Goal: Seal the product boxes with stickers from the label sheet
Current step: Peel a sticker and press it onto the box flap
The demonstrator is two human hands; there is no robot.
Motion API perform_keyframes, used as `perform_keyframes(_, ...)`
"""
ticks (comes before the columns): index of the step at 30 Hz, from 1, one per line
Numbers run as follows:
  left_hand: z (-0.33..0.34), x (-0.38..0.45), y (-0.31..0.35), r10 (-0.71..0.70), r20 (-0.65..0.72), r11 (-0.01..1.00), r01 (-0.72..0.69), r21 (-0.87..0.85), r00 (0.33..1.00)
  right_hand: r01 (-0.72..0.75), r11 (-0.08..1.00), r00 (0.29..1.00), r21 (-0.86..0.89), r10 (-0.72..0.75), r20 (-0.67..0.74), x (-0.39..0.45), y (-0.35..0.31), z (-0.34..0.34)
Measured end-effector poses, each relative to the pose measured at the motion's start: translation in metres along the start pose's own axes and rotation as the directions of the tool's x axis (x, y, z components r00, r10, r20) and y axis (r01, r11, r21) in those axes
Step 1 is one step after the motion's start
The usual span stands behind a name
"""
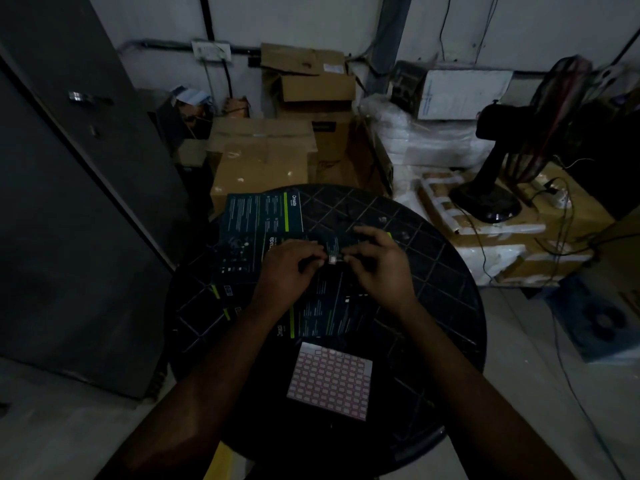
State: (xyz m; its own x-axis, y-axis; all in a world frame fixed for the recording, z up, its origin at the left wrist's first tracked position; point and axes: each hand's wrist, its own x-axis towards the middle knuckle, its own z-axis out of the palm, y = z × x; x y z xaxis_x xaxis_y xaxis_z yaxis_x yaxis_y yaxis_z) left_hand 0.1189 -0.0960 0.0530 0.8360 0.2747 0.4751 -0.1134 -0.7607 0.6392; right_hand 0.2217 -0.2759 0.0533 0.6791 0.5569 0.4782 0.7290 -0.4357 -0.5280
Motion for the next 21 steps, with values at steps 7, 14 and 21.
perform_keyframes(7, -0.002, 0.002, 0.000, -0.010, 0.044, 1.000, 0.009, 0.027, 0.999, 0.199, 0.898, 0.977, -0.392, -0.212, 0.011, -0.001, -0.021, 0.015)
perform_keyframes(14, 0.001, 0.000, -0.005, 0.054, 0.043, 0.996, -0.057, 0.067, 0.998, 0.043, 0.981, 0.999, -0.189, -0.044, -0.002, -0.010, -0.003, 0.002)
perform_keyframes(21, -0.003, -0.003, -0.014, 0.147, 0.081, 0.958, -0.162, 0.236, 0.986, 0.114, 0.975, 0.993, -0.191, -0.114, 0.010, -0.010, -0.001, -0.003)
